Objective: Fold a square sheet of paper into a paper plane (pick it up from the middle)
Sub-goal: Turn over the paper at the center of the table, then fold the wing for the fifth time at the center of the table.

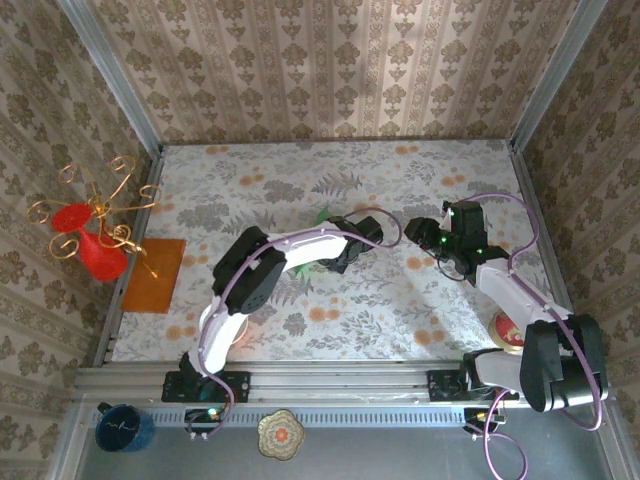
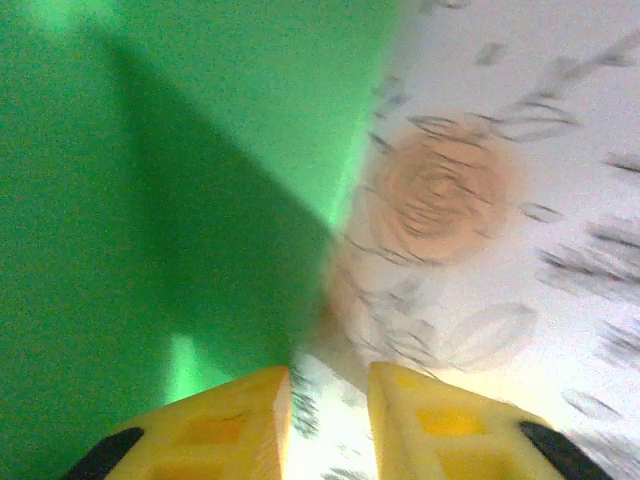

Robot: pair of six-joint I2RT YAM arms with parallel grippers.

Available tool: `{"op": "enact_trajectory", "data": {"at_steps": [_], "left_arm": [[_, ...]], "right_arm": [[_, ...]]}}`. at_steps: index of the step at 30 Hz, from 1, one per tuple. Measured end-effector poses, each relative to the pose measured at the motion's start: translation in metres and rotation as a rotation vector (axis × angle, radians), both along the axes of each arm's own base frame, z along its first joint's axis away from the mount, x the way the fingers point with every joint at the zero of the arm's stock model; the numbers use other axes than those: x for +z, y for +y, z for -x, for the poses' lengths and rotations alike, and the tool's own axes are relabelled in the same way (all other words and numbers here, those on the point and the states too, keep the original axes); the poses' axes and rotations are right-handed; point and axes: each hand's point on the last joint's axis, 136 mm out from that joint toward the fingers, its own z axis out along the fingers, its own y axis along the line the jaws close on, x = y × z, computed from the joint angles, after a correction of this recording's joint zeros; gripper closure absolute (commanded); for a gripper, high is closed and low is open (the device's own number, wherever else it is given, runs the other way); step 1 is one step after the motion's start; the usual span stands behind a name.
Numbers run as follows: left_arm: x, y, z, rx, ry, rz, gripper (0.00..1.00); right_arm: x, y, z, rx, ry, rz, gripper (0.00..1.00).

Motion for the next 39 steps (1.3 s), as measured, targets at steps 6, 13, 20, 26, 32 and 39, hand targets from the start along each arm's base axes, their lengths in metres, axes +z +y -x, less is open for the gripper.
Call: {"op": "enact_trajectory", "data": {"at_steps": [6,13,20,26,32,39], "left_arm": [[0.021,-0.032,0.041,0.008,0.132,0.333,0.61],[0.057,-0.033,0.057,0.074,0.21,0.668,0.54],[0.071,0.02,0.026,0.212,0.163,0.822,0.48],[0.054,0.046,0.007,0.296,0.166,0.845,0.47],[0.021,0.053,-0.006,0.342,0.21,0.834,0.47],[0.009,0.05,-0.02,0.361,0.221,0.835,0.48]], "right_arm": [[0.0,0.0,0.0,0.001,0.0,0.0,0.47],[-0.003,0.003,0.001,0.013,0.009,-0.009,0.43],[-0.002,0.008,-0.003,0.024,-0.008,-0.03,0.43],[-0.011,0.018,-0.004,0.047,0.017,-0.053,0.43],[-0.019,0.023,-0.003,0.055,0.042,-0.057,0.42],[-0.023,0.027,-0.002,0.058,0.061,-0.065,0.42]]}}
